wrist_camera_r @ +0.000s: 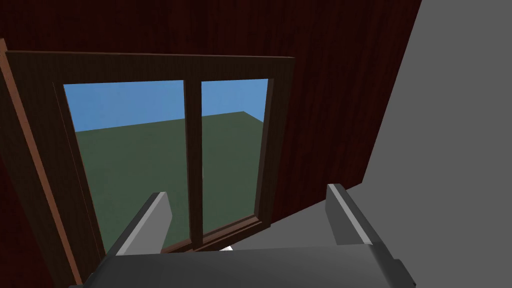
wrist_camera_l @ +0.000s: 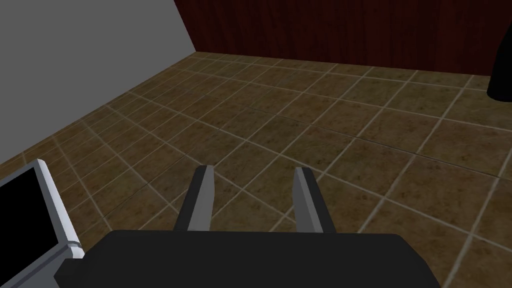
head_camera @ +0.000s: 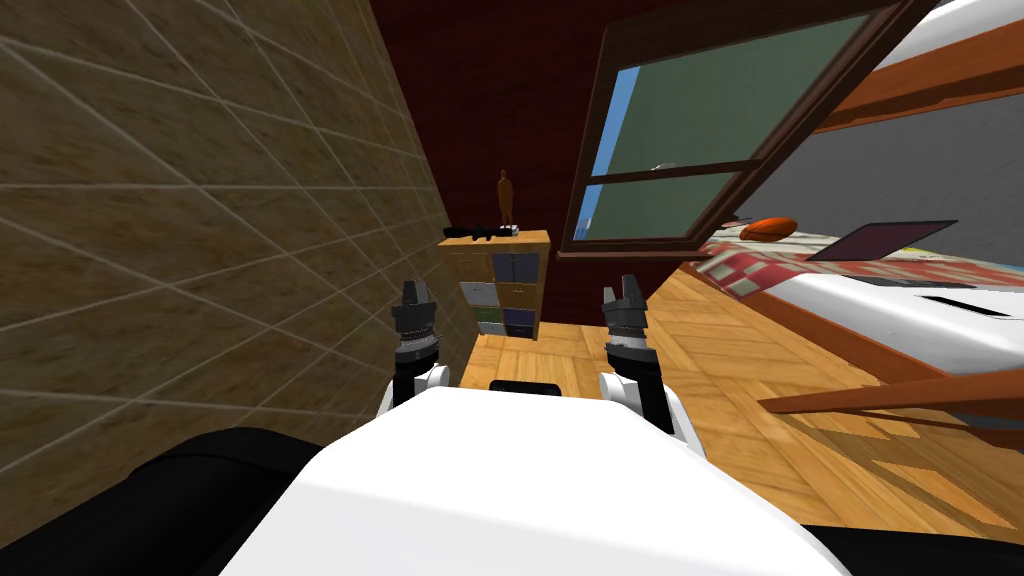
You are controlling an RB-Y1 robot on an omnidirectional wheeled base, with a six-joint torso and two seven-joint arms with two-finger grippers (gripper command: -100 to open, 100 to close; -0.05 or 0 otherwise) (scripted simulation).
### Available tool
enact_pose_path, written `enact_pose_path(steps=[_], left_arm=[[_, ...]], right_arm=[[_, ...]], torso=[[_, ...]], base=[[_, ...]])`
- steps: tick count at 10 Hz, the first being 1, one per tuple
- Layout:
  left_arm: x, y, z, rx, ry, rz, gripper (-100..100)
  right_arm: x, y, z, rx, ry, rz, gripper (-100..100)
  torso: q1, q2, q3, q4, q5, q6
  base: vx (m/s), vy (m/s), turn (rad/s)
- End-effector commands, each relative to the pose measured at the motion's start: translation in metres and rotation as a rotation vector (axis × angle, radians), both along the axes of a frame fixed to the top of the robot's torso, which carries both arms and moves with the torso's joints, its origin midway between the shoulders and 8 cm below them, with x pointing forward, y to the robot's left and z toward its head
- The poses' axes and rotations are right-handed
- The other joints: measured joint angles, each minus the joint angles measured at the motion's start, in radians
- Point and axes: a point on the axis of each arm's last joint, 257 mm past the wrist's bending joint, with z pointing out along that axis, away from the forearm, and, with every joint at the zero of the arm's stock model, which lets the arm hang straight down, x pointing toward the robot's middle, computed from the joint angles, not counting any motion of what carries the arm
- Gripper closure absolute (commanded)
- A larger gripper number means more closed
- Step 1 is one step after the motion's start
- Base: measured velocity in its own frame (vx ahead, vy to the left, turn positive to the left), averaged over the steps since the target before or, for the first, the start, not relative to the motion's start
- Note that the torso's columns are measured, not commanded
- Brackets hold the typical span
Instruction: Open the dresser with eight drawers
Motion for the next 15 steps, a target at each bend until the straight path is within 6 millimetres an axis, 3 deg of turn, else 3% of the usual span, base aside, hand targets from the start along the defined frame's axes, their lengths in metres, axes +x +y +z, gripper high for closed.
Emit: enact_pose_path(steps=[1, 3, 4, 6, 15], left_arm=[[0.0, 0.0, 0.0, 0.0, 0.0, 0.0, 0], [0.0, 0.0, 0.0, 0.0, 0.0, 0.0, 0], [0.003, -0.004, -0.004, 0.026, 0.013, -0.015, -100], [0.008, -0.008, -0.012, 0.06, 0.037, -0.033, -100], [0.042, -0.008, -0.085, 0.127, 0.192, -0.057, -100]], right_arm=[[0.0, 0.0, 0.0, 0.0, 0.0, 0.0, 0], [0.0, 0.0, 0.0, 0.0, 0.0, 0.0, 0], [0.0, 0.0, 0.0, 0.0, 0.0, 0.0, 0], [0.0, 0.0, 0.0, 0.0, 0.001, 0.0, 0], [0.0, 0.0, 0.0, 0.0, 0.001, 0.0, 0]], torso=[[0.0, 0.074, -0.147, 0.074, 0.0, 0.0], [0.0, 0.222, -0.443, 0.221, 0.0, 0.0], [0.0, 0.295, -0.59, 0.295, 0.0, 0.0], [0.0, 0.337, -0.679, 0.338, 0.0, 0.0], [0.0, 0.342, -0.684, 0.342, 0.0, 0.0]], base=[[0.0, 0.0, 0.0], [0.0, 0.0, 0.0], [0.018, -0.006, -0.008], [0.035, -0.018, -0.018], [0.078, -0.037, -0.03]])
